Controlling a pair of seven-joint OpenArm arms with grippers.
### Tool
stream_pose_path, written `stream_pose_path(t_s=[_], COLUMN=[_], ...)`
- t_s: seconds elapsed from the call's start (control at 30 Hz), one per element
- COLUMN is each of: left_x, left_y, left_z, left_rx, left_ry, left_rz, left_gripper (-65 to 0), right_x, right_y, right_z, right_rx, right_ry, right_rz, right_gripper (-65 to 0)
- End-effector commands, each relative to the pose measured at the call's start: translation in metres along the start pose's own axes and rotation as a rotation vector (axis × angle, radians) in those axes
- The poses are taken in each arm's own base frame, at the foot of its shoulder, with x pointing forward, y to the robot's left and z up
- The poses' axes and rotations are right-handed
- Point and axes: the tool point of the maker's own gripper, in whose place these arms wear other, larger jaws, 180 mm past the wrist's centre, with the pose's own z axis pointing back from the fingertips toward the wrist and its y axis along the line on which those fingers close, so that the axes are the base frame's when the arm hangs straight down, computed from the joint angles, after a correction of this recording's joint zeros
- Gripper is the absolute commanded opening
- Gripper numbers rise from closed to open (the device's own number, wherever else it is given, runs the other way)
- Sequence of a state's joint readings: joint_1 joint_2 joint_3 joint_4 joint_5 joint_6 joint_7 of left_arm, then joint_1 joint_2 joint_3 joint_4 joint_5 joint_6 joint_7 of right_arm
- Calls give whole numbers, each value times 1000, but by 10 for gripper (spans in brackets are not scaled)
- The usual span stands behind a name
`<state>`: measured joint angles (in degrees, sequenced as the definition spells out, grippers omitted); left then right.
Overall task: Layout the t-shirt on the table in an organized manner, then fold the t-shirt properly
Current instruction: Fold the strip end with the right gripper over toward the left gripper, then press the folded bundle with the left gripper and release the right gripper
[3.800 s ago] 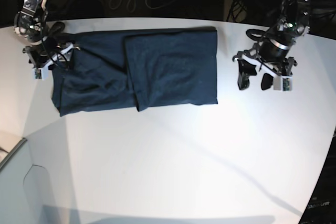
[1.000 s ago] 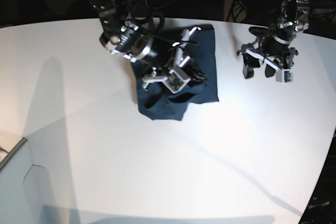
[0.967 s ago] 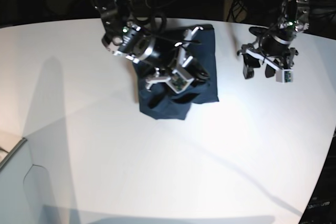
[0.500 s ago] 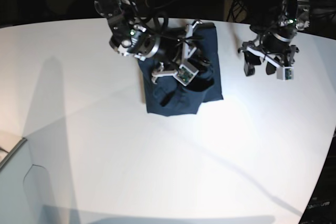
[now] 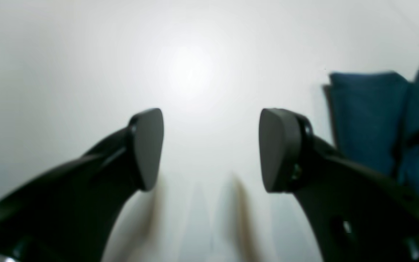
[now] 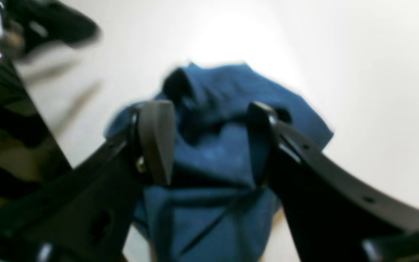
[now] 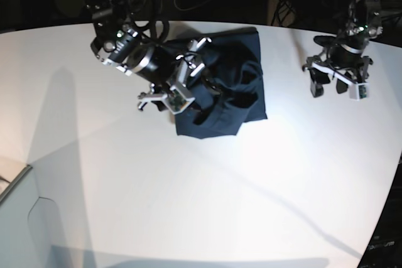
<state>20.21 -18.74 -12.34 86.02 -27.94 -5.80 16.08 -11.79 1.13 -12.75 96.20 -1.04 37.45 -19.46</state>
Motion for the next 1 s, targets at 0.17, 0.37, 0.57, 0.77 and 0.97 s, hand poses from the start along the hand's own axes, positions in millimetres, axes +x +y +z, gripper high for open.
stream_pose_path(t_s=[0.17,0.37,0.57,0.77,0.97], left_x=[22,23,29,35,61], left_y=[8,9,8,5,-40], left_z=[2,1,-1,-1,8], left_rx=[14,16,13,7,-94], left_ry=[-66,-67,-81,-94,-172], left_rz=[-4,-3,-4,-5,-20], left_gripper=[-246,-246,-246,-245,-177], right_x=[-8,-21,-11,13,17], right_y=[22,97,129,109,37], right_z=[-15,-22,-10,7,14], right_rx=[78,299,392,331,134], right_ry=[3,49,22,-41,-43], right_rz=[-31,57,142,184,151], right_gripper=[-323,-323,-323,-324,-324])
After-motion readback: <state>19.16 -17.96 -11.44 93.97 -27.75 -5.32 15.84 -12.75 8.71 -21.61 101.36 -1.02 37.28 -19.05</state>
